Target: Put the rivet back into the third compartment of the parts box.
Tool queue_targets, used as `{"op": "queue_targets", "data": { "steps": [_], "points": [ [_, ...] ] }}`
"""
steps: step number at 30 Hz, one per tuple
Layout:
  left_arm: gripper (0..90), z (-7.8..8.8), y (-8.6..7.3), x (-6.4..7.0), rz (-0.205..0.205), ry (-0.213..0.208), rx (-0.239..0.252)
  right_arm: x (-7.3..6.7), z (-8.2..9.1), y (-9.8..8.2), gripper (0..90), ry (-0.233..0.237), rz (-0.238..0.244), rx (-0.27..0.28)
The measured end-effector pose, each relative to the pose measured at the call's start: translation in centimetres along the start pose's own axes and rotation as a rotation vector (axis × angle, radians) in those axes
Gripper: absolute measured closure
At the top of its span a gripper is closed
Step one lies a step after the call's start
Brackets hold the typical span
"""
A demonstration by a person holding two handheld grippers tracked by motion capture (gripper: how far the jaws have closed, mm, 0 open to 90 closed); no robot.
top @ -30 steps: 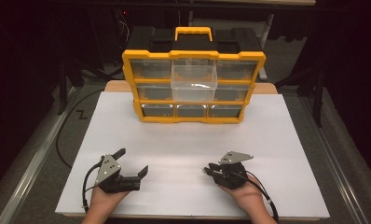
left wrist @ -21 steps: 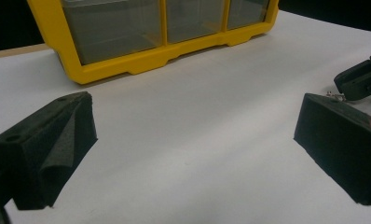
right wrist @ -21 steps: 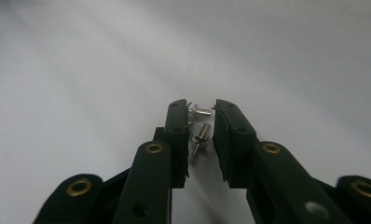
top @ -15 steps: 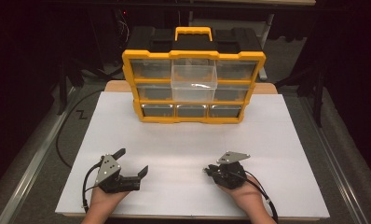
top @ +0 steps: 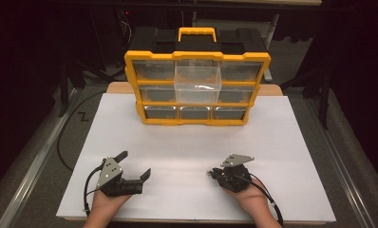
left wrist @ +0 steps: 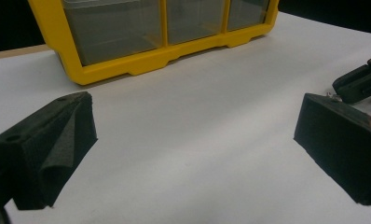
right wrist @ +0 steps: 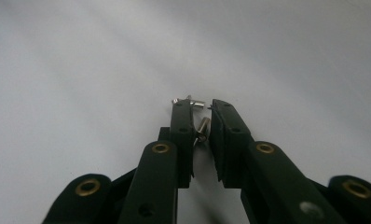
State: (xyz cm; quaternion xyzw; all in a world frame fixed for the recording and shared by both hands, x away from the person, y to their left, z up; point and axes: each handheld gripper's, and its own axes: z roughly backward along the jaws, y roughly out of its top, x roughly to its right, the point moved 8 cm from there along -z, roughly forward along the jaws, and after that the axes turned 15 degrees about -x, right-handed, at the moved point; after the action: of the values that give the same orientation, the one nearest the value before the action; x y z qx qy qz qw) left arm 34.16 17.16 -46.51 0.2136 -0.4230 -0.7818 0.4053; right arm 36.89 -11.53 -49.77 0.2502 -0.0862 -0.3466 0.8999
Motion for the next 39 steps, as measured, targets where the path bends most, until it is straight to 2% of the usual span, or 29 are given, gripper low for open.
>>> {"op": "queue_targets", "data": {
  "steps": [3, 15, 29, 39],
  "points": [
    [0.3, 0.0, 0.0, 0.0, -0.002, -0.002, -0.001, 0.0, -0.1, 0.0, 80.6, -0.010, 0.022, -0.005],
    [0.3, 0.0, 0.0, 0.0, 0.002, 0.000, 0.001, 0.0, -0.1, 0.0, 84.1, -0.019, 0.049, -0.009],
    [0.3, 0.1, 0.0, 0.0, 0.000, 0.001, 0.004, 0.1, -0.1, 0.0, 84.5, -0.002, 0.053, -0.009],
    [0.3, -0.1, 0.1, -0.1, -0.004, -0.005, 0.006, 1.0, 1.5, 0.1, 84.5, 0.009, 0.048, 0.009]
  ]
}}
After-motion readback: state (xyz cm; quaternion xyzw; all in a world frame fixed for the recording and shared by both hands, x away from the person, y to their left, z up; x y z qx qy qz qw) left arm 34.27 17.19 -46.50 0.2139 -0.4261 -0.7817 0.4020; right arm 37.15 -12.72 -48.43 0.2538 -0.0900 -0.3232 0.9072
